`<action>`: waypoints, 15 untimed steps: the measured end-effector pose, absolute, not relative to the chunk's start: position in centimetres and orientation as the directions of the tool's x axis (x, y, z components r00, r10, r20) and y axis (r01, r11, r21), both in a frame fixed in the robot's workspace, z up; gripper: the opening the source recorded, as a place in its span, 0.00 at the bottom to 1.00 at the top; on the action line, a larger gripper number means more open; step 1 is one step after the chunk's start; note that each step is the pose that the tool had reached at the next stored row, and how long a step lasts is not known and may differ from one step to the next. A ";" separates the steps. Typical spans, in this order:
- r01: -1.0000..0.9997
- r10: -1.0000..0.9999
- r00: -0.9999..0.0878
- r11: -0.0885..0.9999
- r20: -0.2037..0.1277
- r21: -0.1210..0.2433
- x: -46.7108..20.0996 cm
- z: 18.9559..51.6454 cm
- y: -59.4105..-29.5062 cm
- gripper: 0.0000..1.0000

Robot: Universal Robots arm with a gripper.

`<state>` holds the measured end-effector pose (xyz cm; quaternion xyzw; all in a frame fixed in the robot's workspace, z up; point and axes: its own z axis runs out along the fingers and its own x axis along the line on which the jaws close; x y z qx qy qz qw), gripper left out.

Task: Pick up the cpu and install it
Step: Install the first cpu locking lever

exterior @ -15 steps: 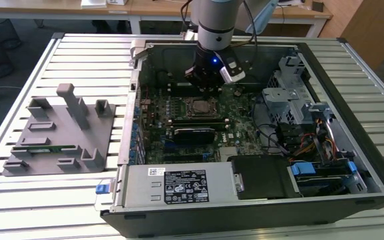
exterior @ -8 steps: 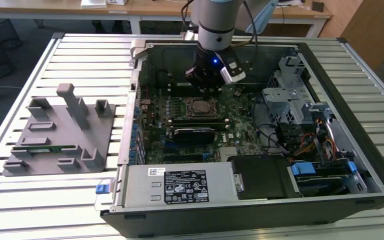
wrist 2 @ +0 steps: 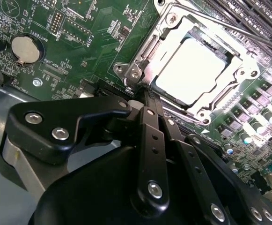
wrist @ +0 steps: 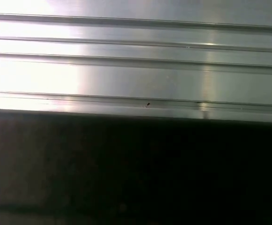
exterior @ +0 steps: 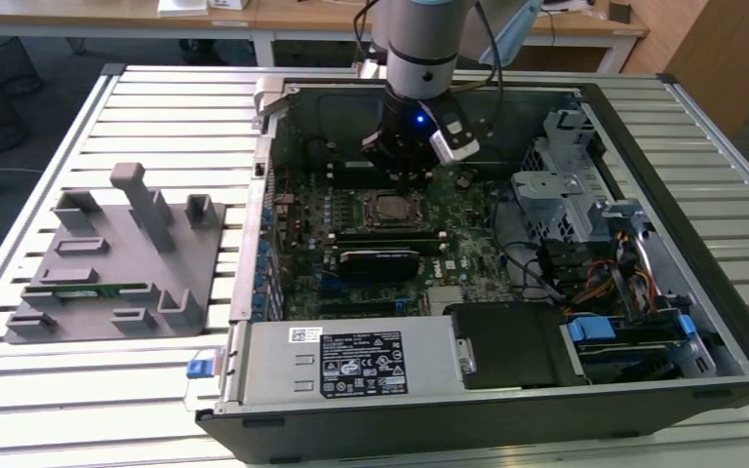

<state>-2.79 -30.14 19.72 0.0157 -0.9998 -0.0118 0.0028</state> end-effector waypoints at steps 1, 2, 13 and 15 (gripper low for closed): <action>-0.031 -0.031 -0.999 0.999 0.005 0.024 -2.8 19.8 -30.1 0.11; -0.031 -0.031 -0.999 0.999 0.005 0.024 -2.8 19.8 -30.1 0.11; -0.031 -0.031 -0.999 0.999 0.006 0.020 -2.8 20.0 -30.1 0.11; -0.031 -0.031 -0.999 0.999 0.006 0.015 -2.8 19.9 -30.1 0.11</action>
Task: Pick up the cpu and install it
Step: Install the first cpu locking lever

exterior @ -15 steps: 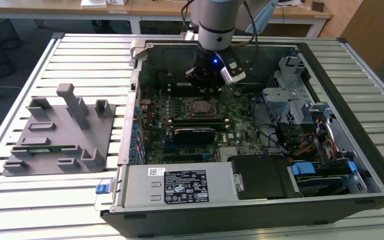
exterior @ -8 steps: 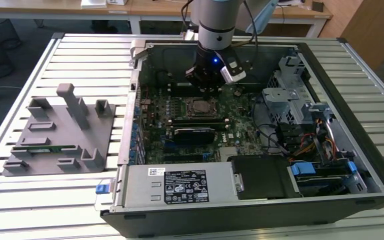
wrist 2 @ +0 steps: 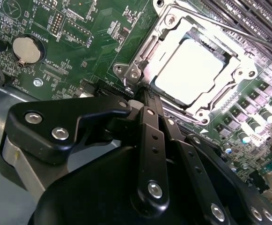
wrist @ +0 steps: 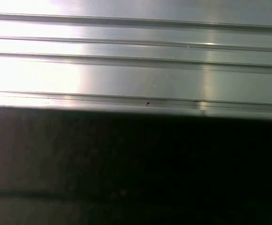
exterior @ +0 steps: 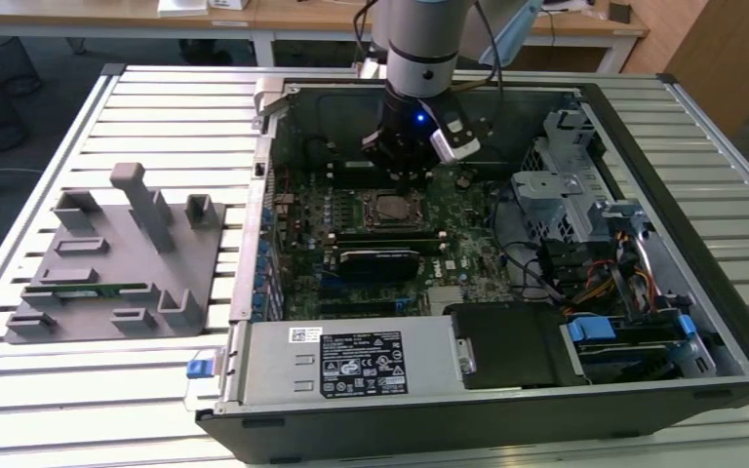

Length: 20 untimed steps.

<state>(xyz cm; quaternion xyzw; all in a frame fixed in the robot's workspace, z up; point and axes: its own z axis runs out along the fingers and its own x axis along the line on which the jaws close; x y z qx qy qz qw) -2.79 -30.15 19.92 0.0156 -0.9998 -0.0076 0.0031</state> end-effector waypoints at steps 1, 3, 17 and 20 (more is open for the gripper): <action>-0.031 -0.031 -0.999 0.999 0.006 0.012 -2.8 19.9 -30.2 0.11; -0.031 -0.031 -0.999 1.000 0.007 0.005 -2.8 19.7 -30.2 0.11; -0.031 -0.032 -0.999 0.998 0.007 0.053 -2.9 19.5 -30.3 0.11; -0.031 -0.032 -0.999 0.996 0.006 0.083 -2.9 19.4 -30.2 0.11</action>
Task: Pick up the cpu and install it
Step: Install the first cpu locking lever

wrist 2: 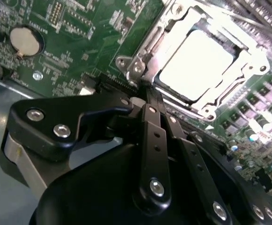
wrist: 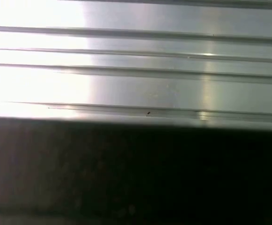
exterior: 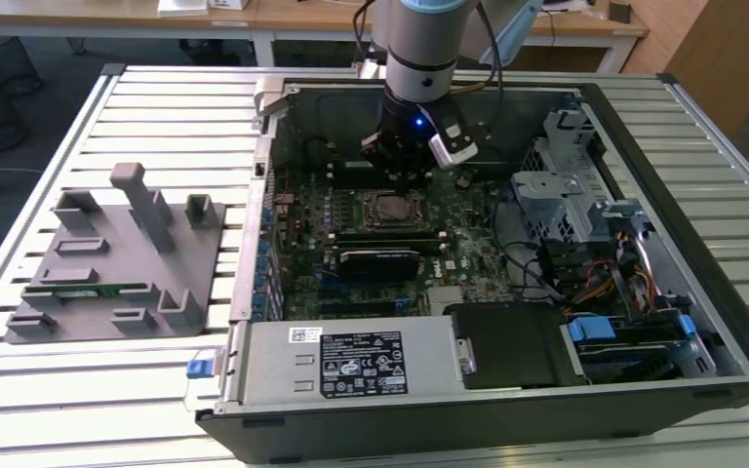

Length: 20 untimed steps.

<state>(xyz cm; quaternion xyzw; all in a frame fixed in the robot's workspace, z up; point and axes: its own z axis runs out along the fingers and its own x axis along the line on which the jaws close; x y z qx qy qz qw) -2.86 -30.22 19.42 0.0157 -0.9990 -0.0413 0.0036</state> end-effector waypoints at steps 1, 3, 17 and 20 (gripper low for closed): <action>-0.031 -0.032 -0.999 0.996 0.005 0.087 -2.9 19.4 -30.2 0.11; -0.031 -0.032 -0.999 0.996 0.005 0.088 -2.9 19.5 -30.2 0.11; -0.031 -0.032 -0.999 0.996 0.003 0.089 -2.8 20.6 -30.1 0.11; -0.031 -0.032 -0.999 0.996 0.004 0.088 -2.8 20.6 -30.3 0.11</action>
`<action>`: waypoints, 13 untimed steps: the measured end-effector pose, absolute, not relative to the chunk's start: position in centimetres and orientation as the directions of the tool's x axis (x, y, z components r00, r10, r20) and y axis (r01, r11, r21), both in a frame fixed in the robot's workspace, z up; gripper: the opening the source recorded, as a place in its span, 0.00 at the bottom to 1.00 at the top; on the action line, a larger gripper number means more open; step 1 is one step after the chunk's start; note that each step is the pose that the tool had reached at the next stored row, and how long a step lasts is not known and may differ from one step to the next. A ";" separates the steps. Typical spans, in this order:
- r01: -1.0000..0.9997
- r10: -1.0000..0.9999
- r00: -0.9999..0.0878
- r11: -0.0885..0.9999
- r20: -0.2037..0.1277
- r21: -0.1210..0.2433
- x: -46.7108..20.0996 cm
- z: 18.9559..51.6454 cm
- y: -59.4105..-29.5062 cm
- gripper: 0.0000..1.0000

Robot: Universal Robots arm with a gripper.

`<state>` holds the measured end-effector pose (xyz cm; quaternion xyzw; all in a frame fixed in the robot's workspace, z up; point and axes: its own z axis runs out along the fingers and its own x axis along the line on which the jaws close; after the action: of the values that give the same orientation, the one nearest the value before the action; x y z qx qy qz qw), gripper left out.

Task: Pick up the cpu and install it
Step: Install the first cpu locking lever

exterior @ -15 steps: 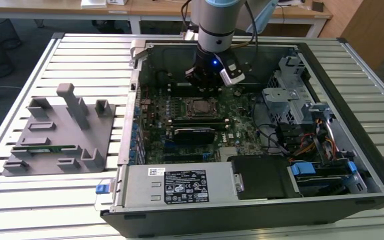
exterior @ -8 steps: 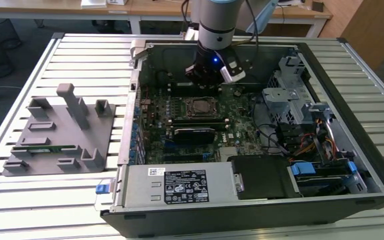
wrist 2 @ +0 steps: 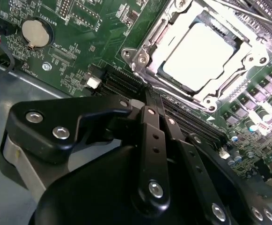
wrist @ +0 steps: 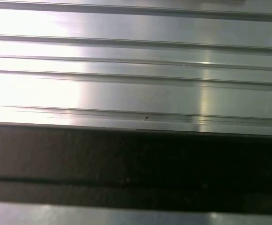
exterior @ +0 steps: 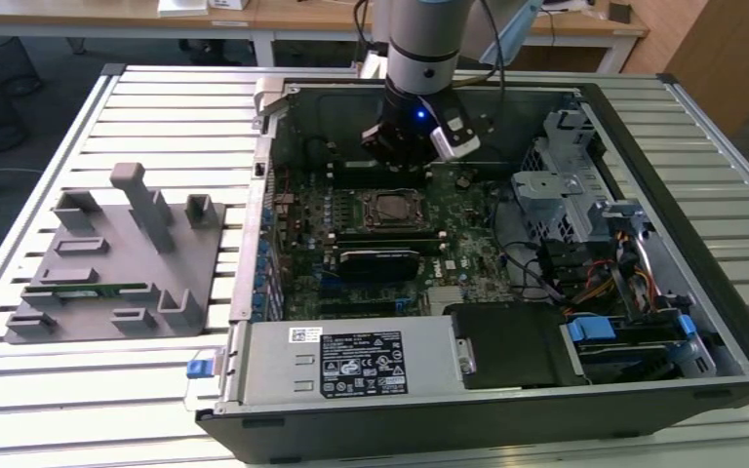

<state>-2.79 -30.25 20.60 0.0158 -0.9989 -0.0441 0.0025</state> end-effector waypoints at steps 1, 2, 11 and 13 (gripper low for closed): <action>-0.031 -0.032 -0.999 0.996 0.004 0.088 -2.8 20.6 -30.3 0.11; -0.031 -0.032 -0.999 0.996 0.004 0.088 -2.8 20.6 -30.4 0.11; -0.031 -0.032 -0.999 0.996 0.004 0.088 -2.8 20.6 -30.7 0.11; -0.031 -0.032 -0.999 0.996 0.004 0.088 -2.8 20.6 -30.8 0.11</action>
<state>-2.78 -30.78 20.60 0.0158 -0.9989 -0.0441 0.0025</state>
